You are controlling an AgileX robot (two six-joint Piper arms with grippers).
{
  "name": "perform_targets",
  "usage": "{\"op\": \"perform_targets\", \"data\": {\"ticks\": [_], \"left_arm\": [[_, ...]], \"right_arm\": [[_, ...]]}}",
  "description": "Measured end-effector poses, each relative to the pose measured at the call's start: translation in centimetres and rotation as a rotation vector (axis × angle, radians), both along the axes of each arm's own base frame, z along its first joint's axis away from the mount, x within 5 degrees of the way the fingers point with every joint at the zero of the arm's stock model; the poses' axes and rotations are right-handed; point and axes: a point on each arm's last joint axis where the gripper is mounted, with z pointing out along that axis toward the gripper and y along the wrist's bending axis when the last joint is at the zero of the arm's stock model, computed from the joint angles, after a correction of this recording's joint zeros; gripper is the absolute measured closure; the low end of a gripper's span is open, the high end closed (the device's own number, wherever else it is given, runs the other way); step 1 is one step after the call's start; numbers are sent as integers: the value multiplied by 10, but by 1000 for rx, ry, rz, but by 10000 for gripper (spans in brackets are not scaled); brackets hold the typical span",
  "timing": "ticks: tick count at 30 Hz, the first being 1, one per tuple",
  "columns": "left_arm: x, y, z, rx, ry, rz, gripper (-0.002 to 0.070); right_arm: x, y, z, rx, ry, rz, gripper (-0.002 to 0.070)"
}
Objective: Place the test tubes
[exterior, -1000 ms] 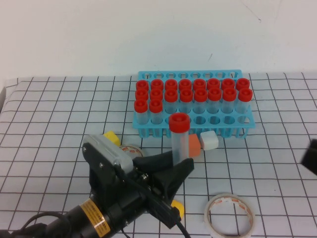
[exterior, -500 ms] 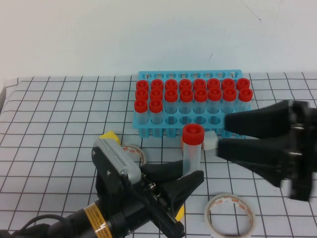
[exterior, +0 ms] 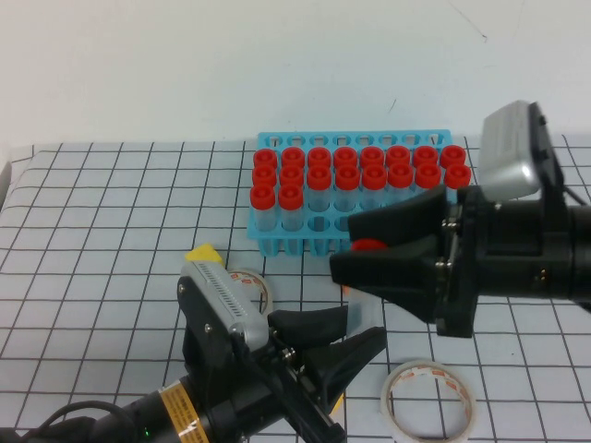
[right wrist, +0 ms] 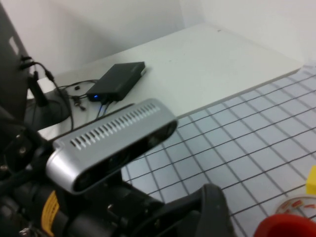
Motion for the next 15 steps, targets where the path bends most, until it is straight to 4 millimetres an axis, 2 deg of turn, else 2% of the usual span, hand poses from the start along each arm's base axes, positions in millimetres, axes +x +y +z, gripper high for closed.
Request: {"op": "perform_targets", "data": {"ticks": [12, 15], "left_arm": [[0, 0, 0, 6, -10, 0, 466], [0, 0, 0, 5, -9, 2, 466]], "right_arm": [[5, 6, -13, 7, 54, 51, 244], [5, 6, -13, 9, 60, 50, 280]]}}
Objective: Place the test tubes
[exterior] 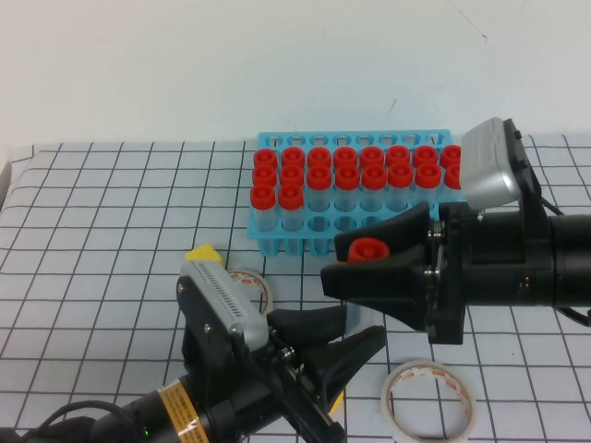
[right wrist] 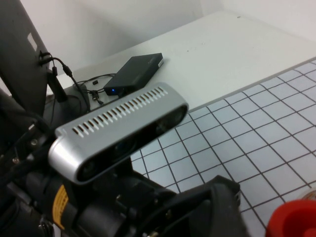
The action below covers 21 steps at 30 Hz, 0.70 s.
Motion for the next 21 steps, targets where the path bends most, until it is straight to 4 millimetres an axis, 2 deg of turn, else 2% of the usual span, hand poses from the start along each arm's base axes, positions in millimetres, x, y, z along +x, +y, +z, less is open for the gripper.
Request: {"op": "perform_targets", "data": {"ticks": [4, 16, 19, 21], "left_arm": [[0, 0, 0, -3, -4, 3, 466], [0, 0, 0, -3, -4, 3, 464], [0, 0, 1, -4, -5, 3, 409], [0, 0, 1, -7, -6, 3, 337]], "right_arm": [[1, 0, 0, -1, 2, -5, 411], [1, 0, 0, -2, 2, -7, 407], [1, 0, 0, -2, 2, -7, 407], [1, 0, 0, -2, 2, -7, 407]]}}
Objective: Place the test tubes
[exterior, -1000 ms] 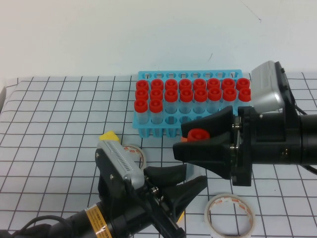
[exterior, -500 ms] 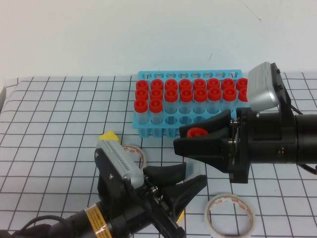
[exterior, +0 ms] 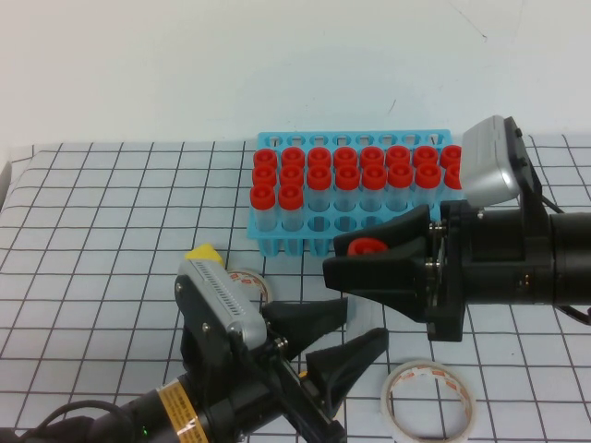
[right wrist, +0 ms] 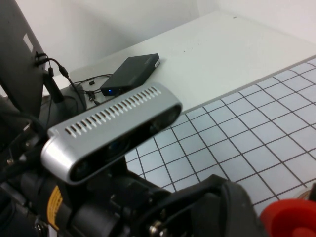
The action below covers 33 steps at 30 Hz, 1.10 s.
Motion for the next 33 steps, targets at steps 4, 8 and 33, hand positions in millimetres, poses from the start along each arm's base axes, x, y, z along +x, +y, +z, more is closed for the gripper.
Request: {"op": "perform_targets", "data": {"ticks": [4, 8, 33], "left_arm": [[-2, 4, 9, -10, -37, -11, 263], [-8, 13, 28, -8, -141, -48, 273], [-127, 137, 63, 161, -206, 334, 675]], "right_arm": [[-1, -1, 2, -8, -42, 2, 407], [-5, -10, 18, 1, -136, -15, 408], [-47, -40, 46, -136, -115, 78, 408]]}}
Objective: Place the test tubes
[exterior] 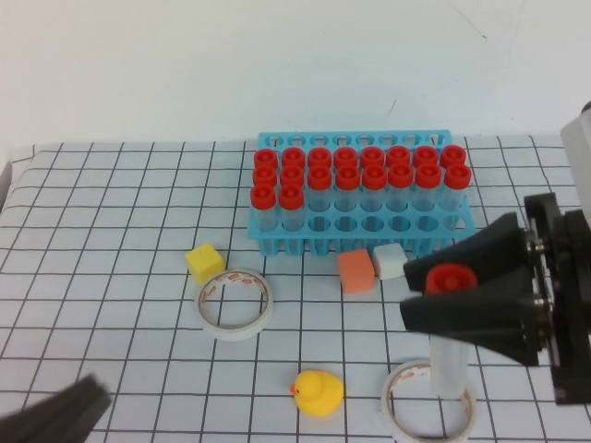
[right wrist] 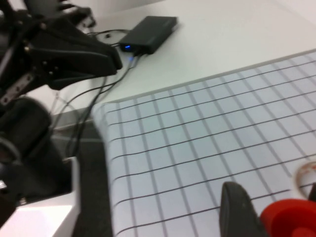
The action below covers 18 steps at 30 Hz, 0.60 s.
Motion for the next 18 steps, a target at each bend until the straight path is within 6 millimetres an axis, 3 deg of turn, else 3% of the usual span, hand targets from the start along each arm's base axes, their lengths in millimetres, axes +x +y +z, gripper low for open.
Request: {"op": "perform_targets", "data": {"ticks": [7, 18], "left_arm": [[-22, 17, -18, -106, -79, 23, 675], [-21, 18, -35, -56, -89, 50, 676]], "right_arm": [[-5, 1, 0, 0, 13, 52, 408], [-6, 0, 1, 0, 11, 52, 408]]}}
